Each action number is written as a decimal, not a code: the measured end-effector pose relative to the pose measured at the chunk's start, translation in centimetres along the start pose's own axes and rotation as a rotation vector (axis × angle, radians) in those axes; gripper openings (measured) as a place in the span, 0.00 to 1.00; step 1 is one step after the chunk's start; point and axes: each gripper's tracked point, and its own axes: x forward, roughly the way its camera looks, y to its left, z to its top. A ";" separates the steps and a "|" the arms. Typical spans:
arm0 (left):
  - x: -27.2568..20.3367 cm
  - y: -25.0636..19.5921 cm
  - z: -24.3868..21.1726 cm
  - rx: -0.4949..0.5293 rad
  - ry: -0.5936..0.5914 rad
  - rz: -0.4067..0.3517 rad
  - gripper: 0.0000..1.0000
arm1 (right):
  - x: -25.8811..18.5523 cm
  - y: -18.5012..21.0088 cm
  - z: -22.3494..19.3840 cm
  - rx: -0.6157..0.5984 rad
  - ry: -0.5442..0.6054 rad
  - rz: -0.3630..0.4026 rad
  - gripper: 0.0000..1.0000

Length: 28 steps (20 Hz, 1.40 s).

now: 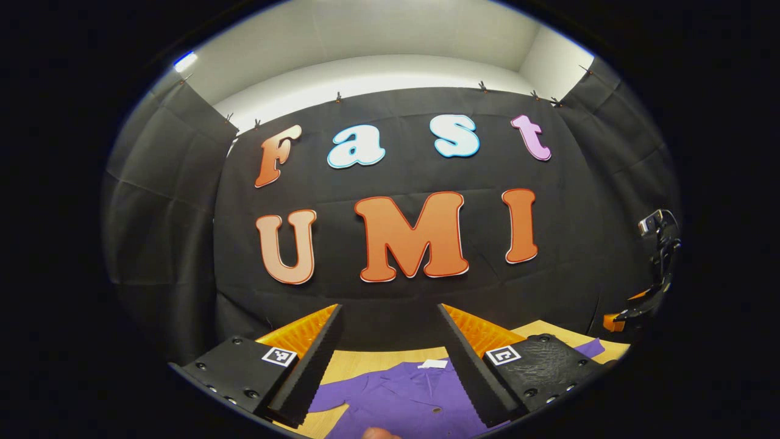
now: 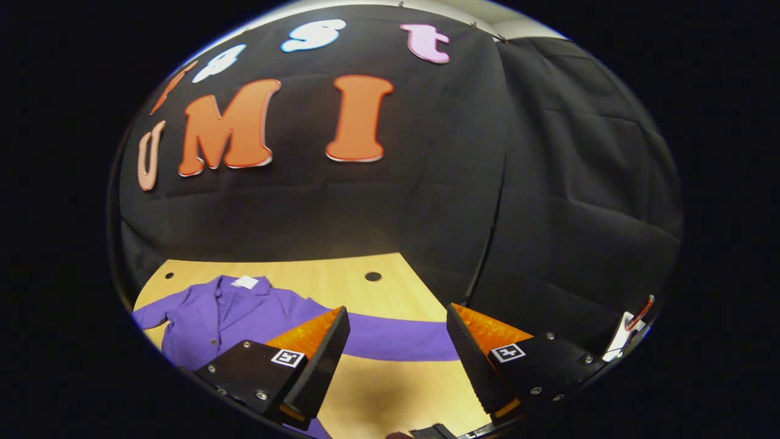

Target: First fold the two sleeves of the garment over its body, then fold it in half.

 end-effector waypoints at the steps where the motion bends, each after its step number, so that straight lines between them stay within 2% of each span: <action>1: -0.1 0.7 -0.2 0.011 0.005 0.023 0.96 | 1.1 -1.0 -1.0 0.013 0.047 -0.019 0.95; 4: -0.5 2.7 -0.8 0.021 0.025 0.103 0.96 | 4.4 -3.0 -2.4 -0.001 0.132 -0.050 0.95; 7: -1.0 4.2 -1.1 0.044 0.041 0.170 0.96 | 7.4 -3.9 -4.4 -0.018 0.238 -0.042 0.95; 12: -1.7 4.5 -2.7 0.060 0.098 0.237 0.98 | 11.0 -5.2 -8.2 -0.019 0.430 -0.045 0.96; 17: -1.2 4.2 -3.8 0.081 0.150 0.265 0.97 | 14.6 -6.2 -11.6 -0.020 0.617 0.014 0.96; 22: -0.4 2.4 -5.7 0.085 0.206 0.256 0.96 | 16.7 -6.1 -15.4 0.060 0.814 0.065 0.96; 28: -0.3 1.7 -7.0 0.081 0.252 0.267 0.98 | 19.0 -6.5 -18.3 0.070 0.931 0.037 0.95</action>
